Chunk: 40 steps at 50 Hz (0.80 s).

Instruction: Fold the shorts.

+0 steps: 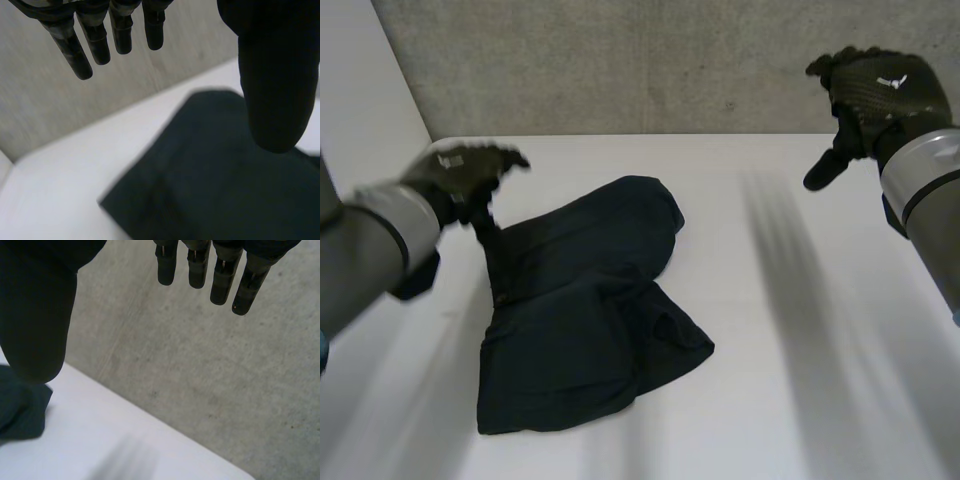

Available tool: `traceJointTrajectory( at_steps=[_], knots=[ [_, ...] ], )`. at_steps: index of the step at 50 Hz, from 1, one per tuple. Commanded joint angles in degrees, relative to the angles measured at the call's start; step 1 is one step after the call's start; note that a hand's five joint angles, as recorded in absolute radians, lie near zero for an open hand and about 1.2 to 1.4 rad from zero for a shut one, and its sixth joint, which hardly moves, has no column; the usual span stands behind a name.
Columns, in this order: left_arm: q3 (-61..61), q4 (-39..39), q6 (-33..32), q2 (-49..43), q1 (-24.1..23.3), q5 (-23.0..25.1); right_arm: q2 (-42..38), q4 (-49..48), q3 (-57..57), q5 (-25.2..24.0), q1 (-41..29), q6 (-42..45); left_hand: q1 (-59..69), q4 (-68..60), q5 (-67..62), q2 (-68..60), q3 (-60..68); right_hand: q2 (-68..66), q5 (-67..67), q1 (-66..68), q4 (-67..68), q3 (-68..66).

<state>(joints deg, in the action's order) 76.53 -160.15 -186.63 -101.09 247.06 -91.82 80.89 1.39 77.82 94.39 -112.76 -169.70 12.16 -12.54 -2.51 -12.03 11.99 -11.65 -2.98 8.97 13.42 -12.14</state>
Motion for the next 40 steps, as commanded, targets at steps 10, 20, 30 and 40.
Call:
traceJointTrajectory(
  at_steps=[10, 20, 30, 40],
  knots=[
    [28.4, -14.92, -3.83, -0.25, -3.43, -5.12, -3.9, -1.82, 9.8, -1.22, -0.01, 5.26, 2.76, -2.38, -2.41, -2.9, 2.93, 1.65, 2.98, 1.03, -3.42, 2.14],
    [30.17, -24.6, -4.27, -5.6, -2.99, -5.3, -3.46, -4.2, 14.73, -3.77, -0.18, 5.52, 5.94, -5.57, -5.59, -6.08, 6.11, 1.65, 2.98, 1.03, -3.42, 2.14],
    [27.53, -25.39, -4.45, -11.06, -2.02, -6.96, -3.46, -4.37, 17.45, -3.86, 0.43, 5.61, 63.07, -62.69, -62.72, -63.2, 63.24, 1.65, 2.98, 1.03, -3.42, 2.14],
    [21.83, -31.36, -12.96, -0.26, 5.09, -13.73, -2.85, -4.29, 18.33, -3.86, 0.87, 7.54, 67.84, -67.46, -67.49, -67.97, 68.01, 1.65, 2.98, 1.03, -3.42, 2.14]
  ],
)
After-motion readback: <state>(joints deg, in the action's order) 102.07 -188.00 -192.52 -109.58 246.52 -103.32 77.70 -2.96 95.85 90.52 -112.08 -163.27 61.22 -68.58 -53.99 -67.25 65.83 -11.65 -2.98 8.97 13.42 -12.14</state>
